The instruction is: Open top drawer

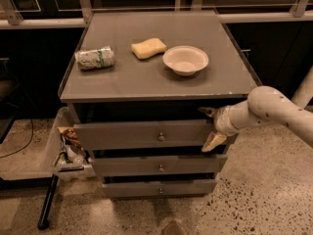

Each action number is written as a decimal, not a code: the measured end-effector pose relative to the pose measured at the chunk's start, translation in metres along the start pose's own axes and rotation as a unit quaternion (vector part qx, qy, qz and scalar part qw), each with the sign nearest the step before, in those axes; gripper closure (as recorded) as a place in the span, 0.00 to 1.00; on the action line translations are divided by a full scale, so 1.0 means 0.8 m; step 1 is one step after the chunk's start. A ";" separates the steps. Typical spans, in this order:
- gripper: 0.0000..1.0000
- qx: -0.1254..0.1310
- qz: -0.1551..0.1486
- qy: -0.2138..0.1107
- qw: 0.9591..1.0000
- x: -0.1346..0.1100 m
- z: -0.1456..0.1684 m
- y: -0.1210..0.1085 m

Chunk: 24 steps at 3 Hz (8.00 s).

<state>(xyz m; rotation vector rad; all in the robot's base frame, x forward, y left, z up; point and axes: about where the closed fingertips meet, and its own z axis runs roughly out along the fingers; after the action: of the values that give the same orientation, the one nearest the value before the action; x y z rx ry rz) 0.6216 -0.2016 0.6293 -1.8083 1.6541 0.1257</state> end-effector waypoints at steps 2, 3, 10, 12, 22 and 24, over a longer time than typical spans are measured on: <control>0.63 -0.009 -0.002 -0.002 1.000 -0.002 -0.003 0.000; 0.87 -0.004 0.001 -0.006 1.000 0.000 -0.017 0.015; 0.99 -0.062 0.004 -0.052 0.997 -0.018 -0.072 0.112; 0.00 -0.062 0.004 -0.052 0.997 -0.017 -0.072 0.113; 0.32 -0.126 0.008 -0.084 0.988 -0.031 -0.142 0.276; 0.78 -0.136 0.008 -0.077 0.988 -0.032 -0.173 0.308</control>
Offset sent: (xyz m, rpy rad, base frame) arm -0.0028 -0.0043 0.0102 -0.0058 0.0240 0.0282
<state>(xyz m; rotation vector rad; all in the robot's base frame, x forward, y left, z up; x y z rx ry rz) 0.3417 -0.2448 0.6483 -1.9305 1.6025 0.5071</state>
